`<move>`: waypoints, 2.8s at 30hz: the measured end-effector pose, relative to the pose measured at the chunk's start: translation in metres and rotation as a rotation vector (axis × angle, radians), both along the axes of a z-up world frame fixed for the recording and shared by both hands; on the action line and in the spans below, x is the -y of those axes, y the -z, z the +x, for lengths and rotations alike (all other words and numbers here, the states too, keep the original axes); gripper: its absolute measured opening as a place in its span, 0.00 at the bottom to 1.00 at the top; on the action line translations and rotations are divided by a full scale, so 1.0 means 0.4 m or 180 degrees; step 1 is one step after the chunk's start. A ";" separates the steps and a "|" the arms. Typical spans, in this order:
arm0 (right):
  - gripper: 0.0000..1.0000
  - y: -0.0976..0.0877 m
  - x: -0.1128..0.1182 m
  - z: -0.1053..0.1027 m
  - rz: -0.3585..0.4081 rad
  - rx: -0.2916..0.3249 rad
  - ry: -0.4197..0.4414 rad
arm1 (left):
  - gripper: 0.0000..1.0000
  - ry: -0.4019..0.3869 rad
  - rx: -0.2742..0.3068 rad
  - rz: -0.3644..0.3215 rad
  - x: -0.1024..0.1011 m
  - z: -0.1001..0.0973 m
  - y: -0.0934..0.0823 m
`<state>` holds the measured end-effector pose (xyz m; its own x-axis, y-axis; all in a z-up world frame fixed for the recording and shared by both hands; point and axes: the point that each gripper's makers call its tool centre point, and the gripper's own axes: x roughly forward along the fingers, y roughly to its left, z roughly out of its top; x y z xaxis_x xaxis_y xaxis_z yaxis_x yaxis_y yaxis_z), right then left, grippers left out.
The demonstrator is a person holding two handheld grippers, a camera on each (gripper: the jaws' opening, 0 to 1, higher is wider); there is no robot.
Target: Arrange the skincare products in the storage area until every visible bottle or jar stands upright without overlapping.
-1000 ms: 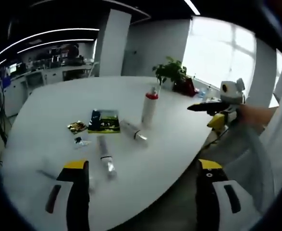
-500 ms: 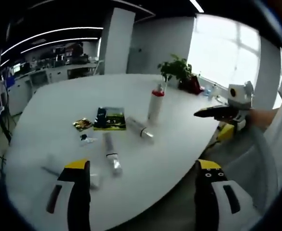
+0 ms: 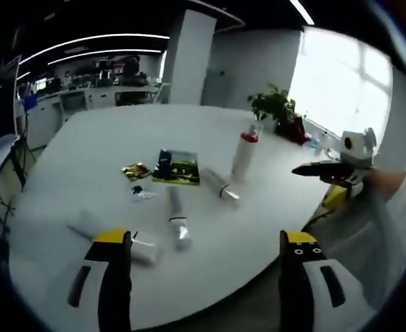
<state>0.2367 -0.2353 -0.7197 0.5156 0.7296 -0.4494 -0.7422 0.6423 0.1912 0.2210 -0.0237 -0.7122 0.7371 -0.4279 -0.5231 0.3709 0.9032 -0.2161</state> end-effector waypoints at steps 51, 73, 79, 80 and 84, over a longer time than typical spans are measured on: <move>0.85 0.104 0.022 0.065 0.0036 -0.0455 0.0239 | 0.59 -0.1750 -0.1711 0.0449 -0.305 0.223 0.243; 0.84 0.118 0.031 0.065 0.0025 -0.0496 0.0298 | 0.38 -0.1273 -0.1787 0.0786 -0.305 0.274 0.279; 0.84 0.117 0.033 0.065 0.0027 -0.0489 0.0314 | 0.38 -0.0989 -0.1885 0.1023 -0.304 0.285 0.288; 0.84 0.117 0.033 0.065 0.0027 -0.0490 0.0317 | 0.37 -0.0902 -0.1884 0.1067 -0.305 0.292 0.289; 0.84 0.118 0.033 0.062 0.0032 -0.0499 0.0327 | 0.36 -0.0663 -0.1905 0.1181 -0.292 0.302 0.289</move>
